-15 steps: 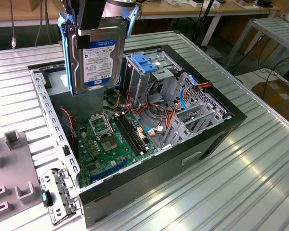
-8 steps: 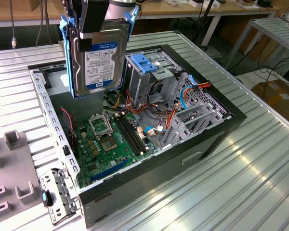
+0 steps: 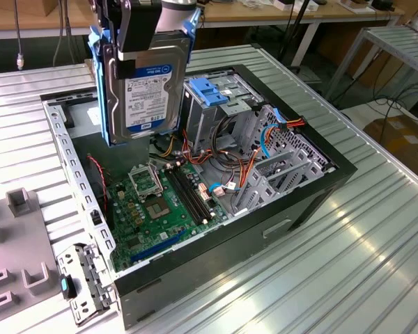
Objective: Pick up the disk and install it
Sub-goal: 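Insert the disk into the insertion slot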
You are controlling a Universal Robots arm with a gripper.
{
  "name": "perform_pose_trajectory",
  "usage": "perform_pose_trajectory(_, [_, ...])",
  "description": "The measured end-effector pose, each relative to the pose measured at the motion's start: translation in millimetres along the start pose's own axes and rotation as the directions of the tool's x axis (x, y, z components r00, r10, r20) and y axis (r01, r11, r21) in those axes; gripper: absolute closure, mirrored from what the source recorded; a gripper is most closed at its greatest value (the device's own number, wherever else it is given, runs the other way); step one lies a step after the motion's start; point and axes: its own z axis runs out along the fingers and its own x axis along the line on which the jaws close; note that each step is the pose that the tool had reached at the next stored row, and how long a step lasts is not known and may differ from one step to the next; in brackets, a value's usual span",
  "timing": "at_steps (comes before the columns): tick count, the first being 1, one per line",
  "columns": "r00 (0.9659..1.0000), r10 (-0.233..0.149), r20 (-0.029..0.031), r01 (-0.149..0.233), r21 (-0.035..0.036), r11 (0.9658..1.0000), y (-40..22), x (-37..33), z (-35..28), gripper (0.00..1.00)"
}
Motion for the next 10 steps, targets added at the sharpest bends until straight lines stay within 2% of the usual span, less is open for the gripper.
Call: perform_pose_trajectory(10, [1.0, 0.0, 0.0, 0.0, 0.0, 1.0, -0.3, 12.8, 0.6, 0.63])
